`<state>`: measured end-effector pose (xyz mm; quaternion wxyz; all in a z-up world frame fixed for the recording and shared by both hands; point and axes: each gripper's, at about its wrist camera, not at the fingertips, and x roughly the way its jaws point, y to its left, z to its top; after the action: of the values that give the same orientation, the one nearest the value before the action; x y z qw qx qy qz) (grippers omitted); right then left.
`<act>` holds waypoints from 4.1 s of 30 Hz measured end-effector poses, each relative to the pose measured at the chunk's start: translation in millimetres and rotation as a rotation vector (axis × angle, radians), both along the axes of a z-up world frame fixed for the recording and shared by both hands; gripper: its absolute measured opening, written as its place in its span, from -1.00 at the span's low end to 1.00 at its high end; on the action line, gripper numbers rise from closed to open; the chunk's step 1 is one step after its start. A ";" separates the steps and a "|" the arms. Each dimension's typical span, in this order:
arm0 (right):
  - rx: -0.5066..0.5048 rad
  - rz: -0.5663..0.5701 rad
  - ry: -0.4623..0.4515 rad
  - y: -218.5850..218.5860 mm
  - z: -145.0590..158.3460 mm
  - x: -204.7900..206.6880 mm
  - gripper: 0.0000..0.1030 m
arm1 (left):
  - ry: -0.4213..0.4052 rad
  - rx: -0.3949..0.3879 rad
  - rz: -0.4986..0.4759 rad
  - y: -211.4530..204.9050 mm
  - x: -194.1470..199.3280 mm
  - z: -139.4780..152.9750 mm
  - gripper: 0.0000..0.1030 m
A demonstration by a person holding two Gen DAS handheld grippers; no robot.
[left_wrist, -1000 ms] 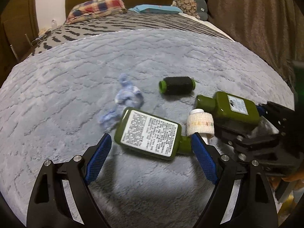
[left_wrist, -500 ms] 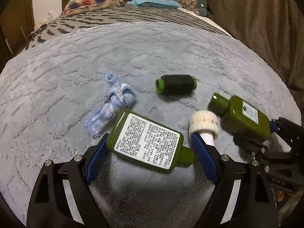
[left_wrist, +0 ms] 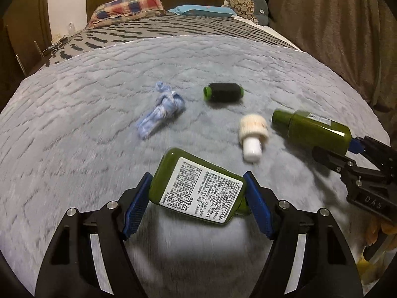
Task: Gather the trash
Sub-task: 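Lower both tools below the bed edge and release both green bottles into the bin, then grasp the white tape roll with right tool while left tool grasps the white bottle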
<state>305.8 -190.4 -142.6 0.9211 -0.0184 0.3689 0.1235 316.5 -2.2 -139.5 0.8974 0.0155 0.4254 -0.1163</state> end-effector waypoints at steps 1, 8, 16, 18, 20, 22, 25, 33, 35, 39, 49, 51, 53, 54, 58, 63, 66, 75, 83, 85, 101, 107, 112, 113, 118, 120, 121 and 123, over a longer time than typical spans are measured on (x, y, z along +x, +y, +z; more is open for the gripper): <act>0.002 0.003 -0.007 -0.6 1.7 -6.0 0.06 | -0.005 0.000 -0.001 0.1 -6.4 1.6 0.36; 0.030 0.011 -0.061 -6.8 18.9 -56.5 0.04 | -0.054 0.005 -0.022 -3.2 -64.3 14.9 0.36; 0.064 0.033 -0.083 -11.6 25.0 -121.0 0.04 | -0.104 -0.019 -0.040 -7.4 -133.0 30.0 0.36; 0.063 0.040 -0.090 -12.9 26.0 -138.2 0.04 | -0.116 -0.018 -0.044 -8.7 -148.7 32.6 0.36; 0.062 0.053 -0.096 -14.0 26.2 -160.0 0.04 | -0.130 -0.020 -0.048 -9.6 -168.3 34.6 0.36; 0.057 0.055 -0.102 -16.0 26.7 -175.1 0.04 | -0.140 -0.021 -0.048 -10.2 -185.4 34.6 0.36; 0.062 0.051 -0.110 -19.1 26.6 -200.4 0.04 | -0.147 -0.021 -0.057 -11.6 -209.1 33.4 0.36; 0.055 0.026 -0.109 -20.3 12.9 -255.9 0.04 | -0.168 0.011 -0.060 -21.2 -271.0 22.6 0.36; 0.071 0.029 -0.092 -21.3 6.4 -266.6 0.04 | -0.156 0.001 -0.055 -21.5 -281.5 17.5 0.36; 0.078 0.032 -0.064 -20.8 -5.9 -283.4 0.04 | -0.118 -0.011 -0.056 -22.4 -300.2 0.5 0.36; 0.093 0.082 0.134 -2.5 -65.6 -287.7 0.04 | 0.066 0.016 -0.046 -22.0 -310.1 -72.7 0.36; 0.077 0.079 0.173 1.6 -78.9 -284.5 0.04 | 0.106 0.015 -0.043 -20.7 -306.9 -87.3 0.36; 0.077 0.084 0.216 4.8 -94.1 -279.5 0.04 | 0.142 0.016 -0.040 -19.8 -302.7 -101.6 0.36; 0.077 0.086 0.235 6.7 -101.0 -277.2 0.04 | 0.160 0.016 -0.040 -20.0 -300.5 -108.6 0.36; 0.080 0.088 0.301 12.7 -123.7 -266.9 0.04 | 0.228 0.018 -0.049 -23.7 -293.2 -135.0 0.36; 0.084 0.095 0.377 21.8 -146.6 -253.7 0.03 | 0.305 0.017 -0.056 -26.6 -284.0 -161.5 0.36; 0.114 0.136 0.452 23.9 -158.4 -245.6 0.04 | 0.342 0.016 -0.050 -25.2 -278.3 -174.0 0.36; 0.090 0.078 0.488 31.1 -181.7 -231.4 0.04 | 0.419 0.009 -0.050 -21.0 -261.5 -197.3 0.36; 0.121 0.077 0.488 23.8 -181.0 -225.0 0.22 | 0.423 0.008 -0.032 -16.2 -260.4 -198.2 0.60; 0.126 0.064 0.475 18.4 -174.3 -225.0 0.30 | 0.420 0.008 -0.028 -15.5 -260.5 -194.4 0.62; 0.061 -0.056 0.006 -22.2 -32.0 -227.5 0.76 | 0.118 -0.029 -0.015 0.5 -255.6 -70.1 0.64; 0.043 -0.104 -0.107 -32.8 1.1 -203.1 0.77 | 0.032 -0.009 0.018 17.0 -232.8 -30.6 0.64; 0.017 -0.094 -0.151 -20.2 14.4 -176.4 0.80 | -0.007 -0.004 0.039 24.3 -199.5 -9.9 0.64; 0.014 -0.091 -0.150 -16.9 14.5 -167.6 0.80 | -0.010 -0.005 0.044 24.7 -194.5 -9.1 0.64; 0.011 -0.080 -0.128 -4.5 16.8 -124.4 0.80 | -0.044 0.037 0.064 26.0 -150.5 2.8 0.64; 0.000 -0.087 -0.124 0.1 16.3 -110.7 0.80 | -0.049 0.050 0.069 26.2 -134.9 6.0 0.64; -0.002 -0.094 -0.122 4.2 15.7 -99.2 0.80 | -0.050 0.056 0.073 26.0 -127.0 6.4 0.64; -0.003 -0.103 -0.122 8.6 15.4 -79.8 0.80 | -0.050 0.064 0.084 27.3 -107.3 7.2 0.64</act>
<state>226.0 -181.8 -127.2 0.9469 -0.0083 0.3128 0.0739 209.2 25.1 -132.3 0.9109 0.0294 0.4065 -0.0646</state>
